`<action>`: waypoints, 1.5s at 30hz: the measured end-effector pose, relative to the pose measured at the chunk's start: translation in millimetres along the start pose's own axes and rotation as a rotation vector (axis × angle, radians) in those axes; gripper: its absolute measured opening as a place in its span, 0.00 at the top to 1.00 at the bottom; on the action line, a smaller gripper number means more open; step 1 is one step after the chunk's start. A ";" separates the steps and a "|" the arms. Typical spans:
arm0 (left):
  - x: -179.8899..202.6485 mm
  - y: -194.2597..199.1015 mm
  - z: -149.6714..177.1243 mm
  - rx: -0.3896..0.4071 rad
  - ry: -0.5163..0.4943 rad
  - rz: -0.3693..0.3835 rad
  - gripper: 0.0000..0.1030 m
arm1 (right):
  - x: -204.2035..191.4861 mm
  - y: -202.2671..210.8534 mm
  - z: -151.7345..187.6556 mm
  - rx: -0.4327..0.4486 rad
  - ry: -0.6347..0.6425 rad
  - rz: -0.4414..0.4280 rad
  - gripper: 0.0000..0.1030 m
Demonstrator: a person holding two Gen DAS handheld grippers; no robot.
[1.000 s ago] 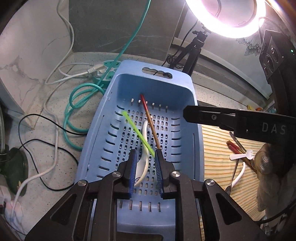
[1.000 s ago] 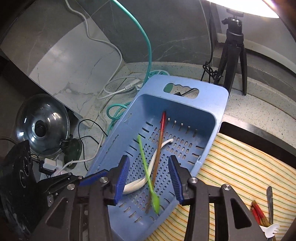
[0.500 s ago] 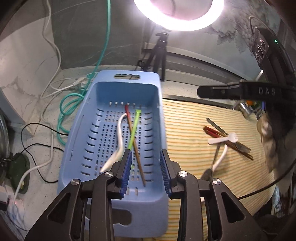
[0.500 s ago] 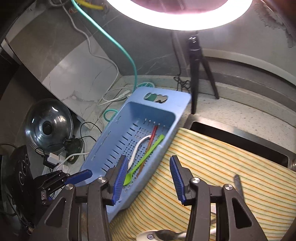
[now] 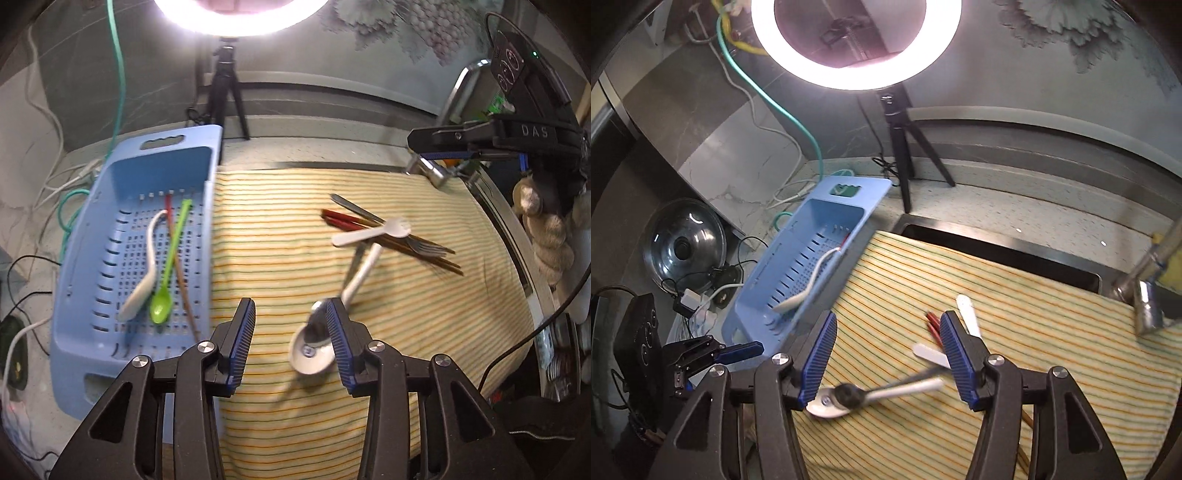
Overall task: Organize utensils
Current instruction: 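Close the right gripper on the second white ceramic spoon's handle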
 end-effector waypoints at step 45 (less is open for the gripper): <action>8.1 -56.5 44.3 -0.068 -0.204 -0.007 0.60 | 13.7 -111.5 72.4 -0.152 -0.347 -0.241 0.86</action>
Point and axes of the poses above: each gripper's, at about its wrist camera, not at the fingertips, and y roughly against the way its jaws point, x to its right, z to its underside, the point moved 1 cm from there along -y, roughly the way its jaws point, and after that the axes turned 15 degrees about y, right-handed, at the moved point
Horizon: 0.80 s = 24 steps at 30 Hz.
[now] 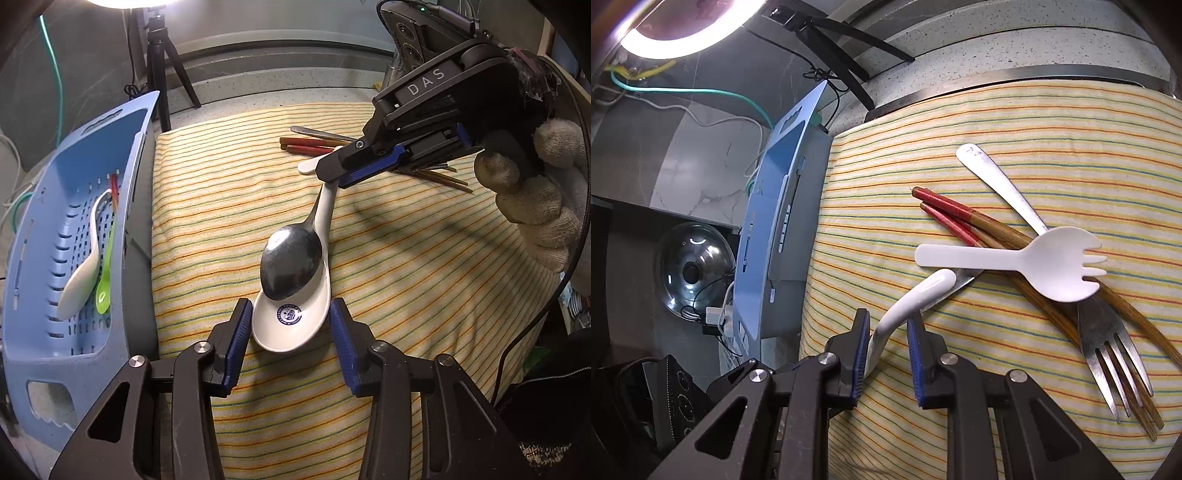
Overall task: Organize utensils
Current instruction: 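Close the right gripper on the second white ceramic spoon's handle, then lift the white spoon into the blue basket and open the right gripper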
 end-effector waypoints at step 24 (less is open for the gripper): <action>-0.7 19.0 8.2 -0.001 0.120 0.123 0.60 | -14.7 1.3 -1.2 -0.035 0.009 0.007 0.89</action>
Point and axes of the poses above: each gripper's, at about its wrist camera, not at the fingertips, and y roughly against the way its jaws point, x to its right, z to its underside, the point moved 1 cm from there along -y, roughly the way its jaws point, and after that the axes turned 15 degrees about y, right-handed, at the moved point
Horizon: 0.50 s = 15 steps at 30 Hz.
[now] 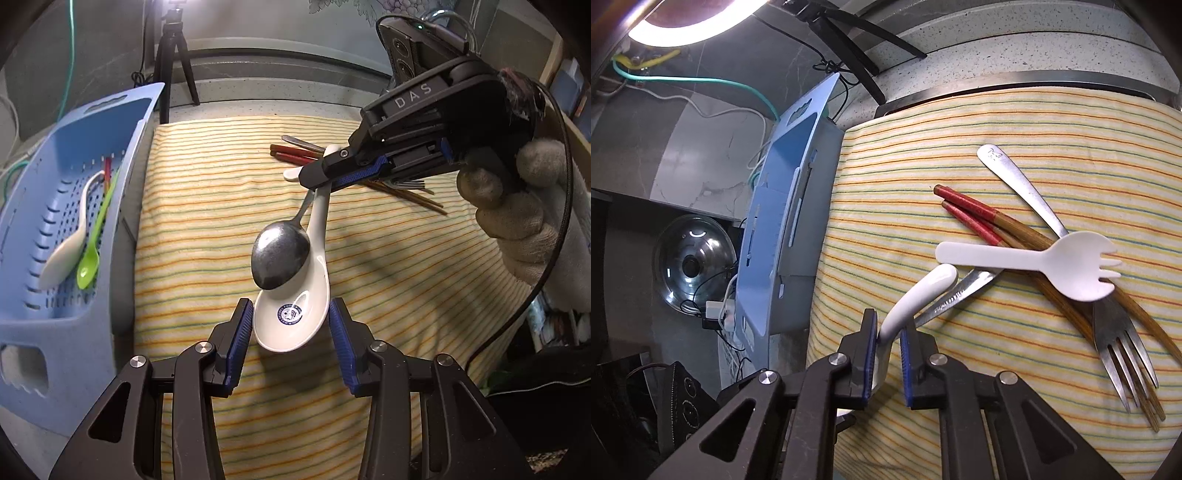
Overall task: Organize utensils
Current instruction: 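Lift the white spoon into the blue basket and open the right gripper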
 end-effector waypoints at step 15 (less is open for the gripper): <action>-2.4 40.7 0.7 0.089 0.048 -0.004 0.60 | -43.9 22.5 -9.6 0.025 0.072 -0.073 0.93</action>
Point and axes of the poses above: each gripper's, at about its wrist camera, not at the fingertips, and y roughly against the way its jaws point, x to its right, z to its underside, the point moved 1 cm from there along -y, roughly the way its jaws point, and after that the axes turned 15 degrees about y, right-handed, at the moved point
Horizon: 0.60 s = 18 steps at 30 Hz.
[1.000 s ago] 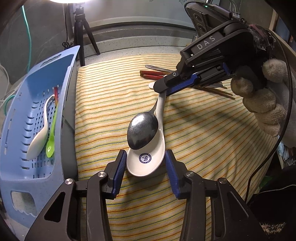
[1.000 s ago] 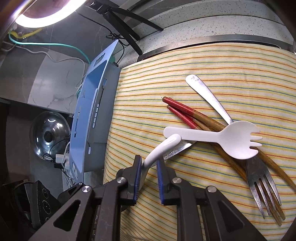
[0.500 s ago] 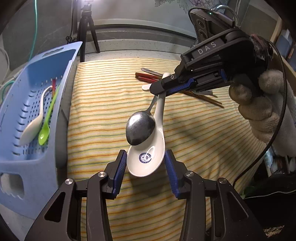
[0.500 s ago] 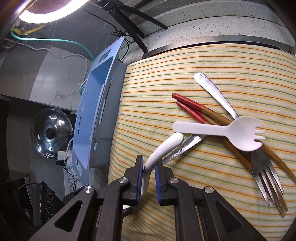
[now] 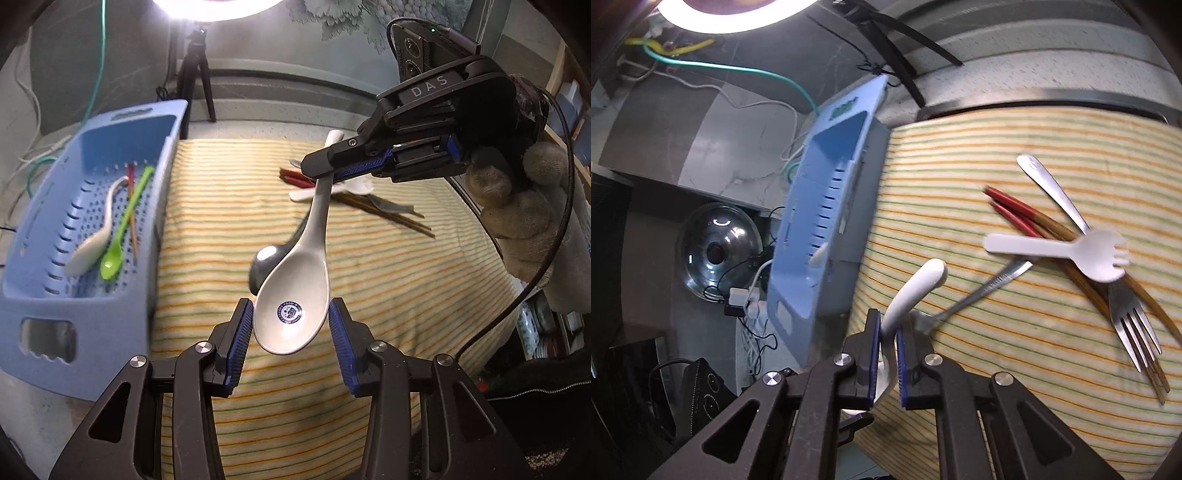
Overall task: Organize utensils
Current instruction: 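Lift the white spoon into the blue basket and open the right gripper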
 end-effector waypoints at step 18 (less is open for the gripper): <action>-89.2 19.0 -51.7 0.102 0.082 -0.091 0.60 | -79.8 -58.5 -104.1 -0.002 0.184 -0.003 0.93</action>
Point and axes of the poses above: each gripper's, at about its wrist camera, not at the fingertips, and y roughly against the way its jaws point, x to its right, z to its underside, the point moved 1 cm from there along -y, roughly the way its jaws point, and after that the axes turned 15 degrees about y, right-handed, at the moved point
